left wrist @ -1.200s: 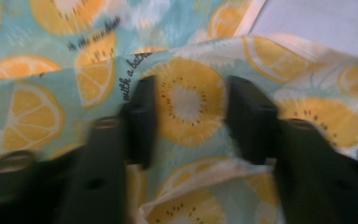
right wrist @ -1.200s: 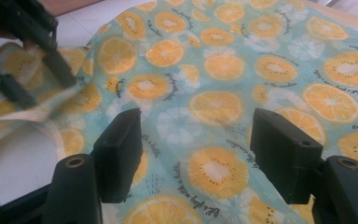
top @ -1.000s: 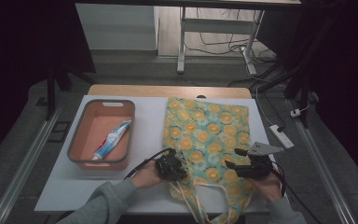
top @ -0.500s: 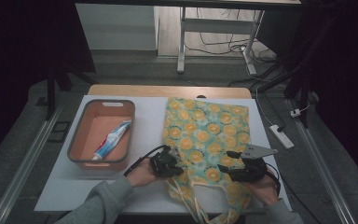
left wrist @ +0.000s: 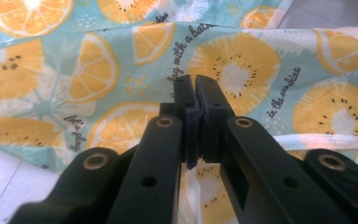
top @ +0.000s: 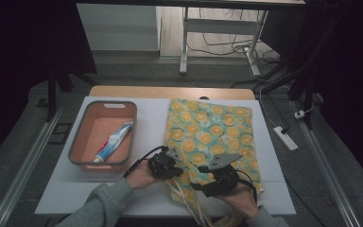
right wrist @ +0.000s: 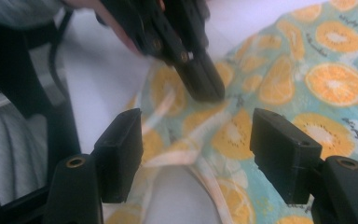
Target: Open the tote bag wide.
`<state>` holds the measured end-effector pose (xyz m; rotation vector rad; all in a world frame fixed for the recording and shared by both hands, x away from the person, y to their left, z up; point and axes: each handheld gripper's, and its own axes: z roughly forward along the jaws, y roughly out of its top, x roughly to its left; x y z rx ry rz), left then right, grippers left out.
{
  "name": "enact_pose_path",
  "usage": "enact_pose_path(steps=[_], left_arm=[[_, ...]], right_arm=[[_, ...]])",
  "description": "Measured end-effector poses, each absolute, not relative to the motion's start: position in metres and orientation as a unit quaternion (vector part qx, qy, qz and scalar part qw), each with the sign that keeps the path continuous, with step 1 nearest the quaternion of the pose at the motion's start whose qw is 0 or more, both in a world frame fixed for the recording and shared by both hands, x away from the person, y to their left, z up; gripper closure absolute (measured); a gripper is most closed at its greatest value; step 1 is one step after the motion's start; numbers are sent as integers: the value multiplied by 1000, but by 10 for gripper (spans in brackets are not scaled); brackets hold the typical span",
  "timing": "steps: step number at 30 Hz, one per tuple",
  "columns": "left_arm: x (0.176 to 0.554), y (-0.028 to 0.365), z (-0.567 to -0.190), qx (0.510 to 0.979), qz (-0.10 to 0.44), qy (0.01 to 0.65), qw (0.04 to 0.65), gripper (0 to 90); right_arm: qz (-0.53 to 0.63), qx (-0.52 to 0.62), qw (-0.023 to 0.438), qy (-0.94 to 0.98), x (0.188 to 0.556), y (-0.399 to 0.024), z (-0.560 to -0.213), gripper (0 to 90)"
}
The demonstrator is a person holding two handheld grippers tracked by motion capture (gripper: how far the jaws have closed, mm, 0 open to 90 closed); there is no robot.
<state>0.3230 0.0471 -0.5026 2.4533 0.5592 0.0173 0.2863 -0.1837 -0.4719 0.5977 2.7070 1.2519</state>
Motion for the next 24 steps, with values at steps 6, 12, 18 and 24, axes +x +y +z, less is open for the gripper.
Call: enact_pose_path(steps=[6,12,18,24], left_arm=[[315,55,-497,922,10,202,331,623],[298,38,-483,921,13,165,353,224],[293,3,-475,929,16,106,354,156],[304,-17,-499,950,-20,87,298,163]], right_arm=[[406,222,64,884,287,-208,-472,361],[374,286,106,876,281,-263,-480,373],[367,317,105,868,270,-290,-486,373],[356,322,102,872,268,-293,-492,371]])
